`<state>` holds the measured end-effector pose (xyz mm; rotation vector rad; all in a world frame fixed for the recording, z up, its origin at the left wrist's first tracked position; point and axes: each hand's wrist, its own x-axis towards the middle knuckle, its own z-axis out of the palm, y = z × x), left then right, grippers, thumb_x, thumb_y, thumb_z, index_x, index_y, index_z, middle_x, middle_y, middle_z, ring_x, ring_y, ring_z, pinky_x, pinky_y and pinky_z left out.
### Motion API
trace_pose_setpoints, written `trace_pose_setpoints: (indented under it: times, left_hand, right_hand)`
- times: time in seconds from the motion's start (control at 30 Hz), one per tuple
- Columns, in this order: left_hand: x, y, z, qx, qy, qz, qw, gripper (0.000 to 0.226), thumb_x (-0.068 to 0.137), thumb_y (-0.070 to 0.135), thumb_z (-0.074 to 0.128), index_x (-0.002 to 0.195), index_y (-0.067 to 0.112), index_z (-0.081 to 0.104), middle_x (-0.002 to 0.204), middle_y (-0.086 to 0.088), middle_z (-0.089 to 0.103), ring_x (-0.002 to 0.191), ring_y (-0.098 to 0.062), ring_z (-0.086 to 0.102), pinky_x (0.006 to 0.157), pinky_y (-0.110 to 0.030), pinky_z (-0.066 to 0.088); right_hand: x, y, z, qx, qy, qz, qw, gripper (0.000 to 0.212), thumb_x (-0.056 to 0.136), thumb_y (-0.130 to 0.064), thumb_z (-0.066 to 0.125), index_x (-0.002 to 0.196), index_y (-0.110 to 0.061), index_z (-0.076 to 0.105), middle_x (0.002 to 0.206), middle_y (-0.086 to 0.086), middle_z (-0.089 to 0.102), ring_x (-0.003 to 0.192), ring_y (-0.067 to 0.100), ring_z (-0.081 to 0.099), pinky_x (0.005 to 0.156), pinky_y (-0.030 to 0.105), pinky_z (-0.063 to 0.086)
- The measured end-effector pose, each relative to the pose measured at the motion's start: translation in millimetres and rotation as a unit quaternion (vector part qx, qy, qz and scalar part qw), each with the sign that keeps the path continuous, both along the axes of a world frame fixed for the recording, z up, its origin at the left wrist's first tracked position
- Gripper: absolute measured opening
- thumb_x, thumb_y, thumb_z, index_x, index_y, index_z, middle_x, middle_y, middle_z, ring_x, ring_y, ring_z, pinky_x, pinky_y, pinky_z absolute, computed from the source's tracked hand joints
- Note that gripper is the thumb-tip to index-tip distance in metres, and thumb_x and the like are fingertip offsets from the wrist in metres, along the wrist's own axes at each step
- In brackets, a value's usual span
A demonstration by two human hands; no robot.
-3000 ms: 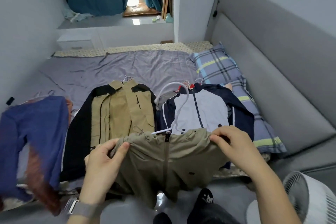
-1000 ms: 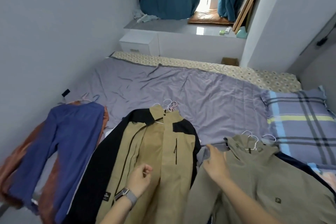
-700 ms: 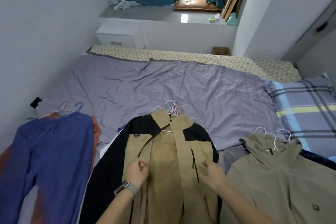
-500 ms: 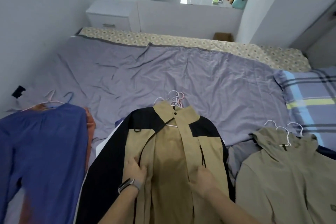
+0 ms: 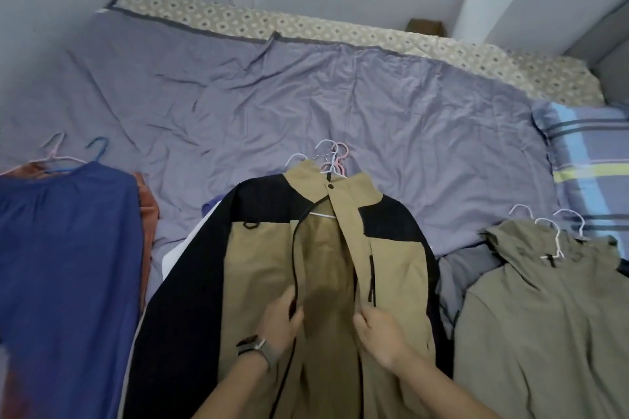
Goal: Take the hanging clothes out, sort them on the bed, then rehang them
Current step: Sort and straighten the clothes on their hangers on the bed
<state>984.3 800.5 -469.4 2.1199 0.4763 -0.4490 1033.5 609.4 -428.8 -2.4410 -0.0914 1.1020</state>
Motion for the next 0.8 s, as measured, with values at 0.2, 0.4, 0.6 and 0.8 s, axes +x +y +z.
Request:
trace_pose_setpoints:
  times: [0.2, 0.4, 0.6, 0.8]
  left_hand:
    - [-15.2, -73.8, 1.4, -0.008, -0.008, -0.136, 0.991, 0.073, 0.065, 0.042, 0.040, 0.119, -0.005, 0.053, 0.124, -0.025, 0.054, 0.080, 0.007, 0.065, 0.073, -0.008, 0.046]
    - [-20.2, -4.2, -20.8, -0.029, 0.110, -0.224, 0.968, 0.037, 0.081, 0.010, 0.045, 0.113, 0.004, 0.063, 0.109, -0.005, 0.064, 0.107, -0.018, 0.059, 0.094, -0.021, 0.045]
    - [42.9, 62.2, 2.0, 0.103, -0.137, 0.025, 0.985, 0.020, 0.076, 0.015, 0.055, 0.091, 0.012, 0.068, 0.088, 0.004, 0.064, 0.085, -0.019, 0.063, 0.078, -0.018, 0.044]
    - [145.9, 59.0, -7.4, 0.304, -0.057, -0.063, 0.949, 0.081, 0.076, 0.048, 0.066, 0.141, 0.015, 0.031, 0.139, -0.003, 0.040, 0.127, -0.023, 0.039, 0.100, -0.042, 0.034]
  right_hand:
    - [-11.3, 27.1, 26.8, 0.083, -0.014, 0.000, 0.996, 0.036, 0.097, -0.023, 0.041, 0.061, -0.017, 0.039, 0.063, 0.000, 0.047, 0.065, 0.015, 0.047, 0.065, 0.033, 0.034]
    - [-13.8, 30.9, -10.2, -0.036, 0.092, 0.237, 0.966, 0.035, 0.097, -0.026, 0.039, 0.112, -0.001, 0.058, 0.122, 0.021, 0.056, 0.117, 0.031, 0.049, 0.098, 0.034, 0.039]
    - [4.6, 20.3, -14.7, -0.058, -0.097, 0.202, 0.973, 0.030, 0.091, -0.018, 0.046, 0.118, -0.021, 0.057, 0.120, 0.001, 0.051, 0.115, 0.023, 0.043, 0.096, 0.033, 0.041]
    - [6.9, -0.8, -11.9, -0.062, -0.105, 0.186, 0.975, 0.042, 0.093, -0.020, 0.044, 0.134, -0.026, 0.045, 0.136, -0.005, 0.041, 0.121, 0.021, 0.033, 0.108, 0.030, 0.030]
